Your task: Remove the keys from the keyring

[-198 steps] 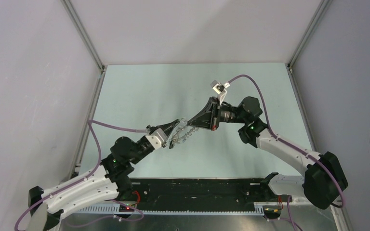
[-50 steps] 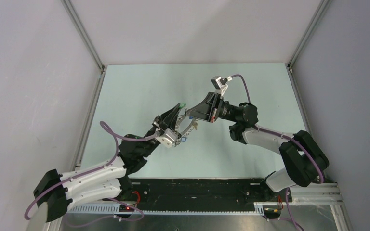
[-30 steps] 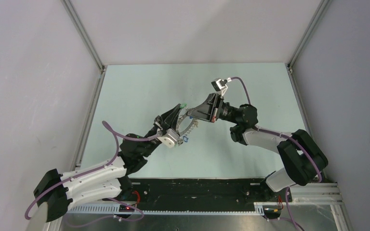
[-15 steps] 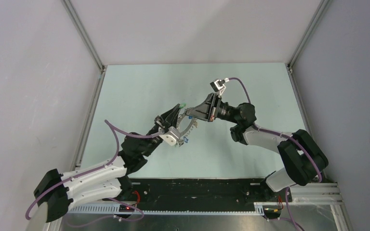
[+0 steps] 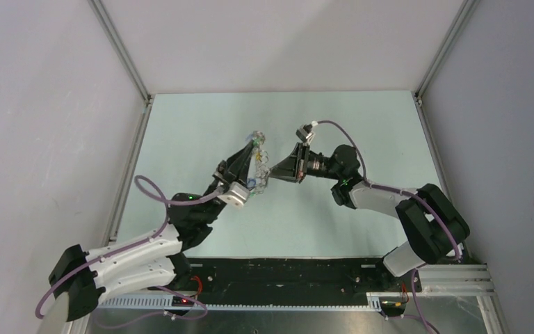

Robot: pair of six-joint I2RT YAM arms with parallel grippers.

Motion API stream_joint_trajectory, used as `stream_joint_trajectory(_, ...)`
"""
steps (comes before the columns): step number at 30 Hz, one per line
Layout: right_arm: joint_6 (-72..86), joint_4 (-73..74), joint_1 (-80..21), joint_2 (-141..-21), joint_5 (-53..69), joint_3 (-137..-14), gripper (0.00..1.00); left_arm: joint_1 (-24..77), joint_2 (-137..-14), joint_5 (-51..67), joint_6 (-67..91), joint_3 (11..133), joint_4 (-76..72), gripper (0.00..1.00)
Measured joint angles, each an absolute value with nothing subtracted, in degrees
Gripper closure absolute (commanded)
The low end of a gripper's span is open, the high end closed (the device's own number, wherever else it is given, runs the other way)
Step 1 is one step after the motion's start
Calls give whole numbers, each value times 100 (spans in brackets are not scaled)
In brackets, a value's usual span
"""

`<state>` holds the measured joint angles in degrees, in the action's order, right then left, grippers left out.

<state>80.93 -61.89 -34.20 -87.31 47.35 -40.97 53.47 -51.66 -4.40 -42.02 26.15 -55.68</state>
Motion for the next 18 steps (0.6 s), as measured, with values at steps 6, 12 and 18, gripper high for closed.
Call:
stream_joint_trajectory(6, 7876, -5474, -3435, -8820, 5065, -3997, 93, 5349, -5000, -545, -4191, 2943, -6493, 100)
stream_joint_trajectory(12, 7085, -5028, -3277, -8197, 5181, -3920, 83, 5349, -4906, -740, -4150, 2832, -6589, 100)
stream_joint_trajectory(18, 5260, -3870, -3044, -6674, 5002, -3920, 77, 5354, -4794, -742, -3992, 2609, -6517, 100)
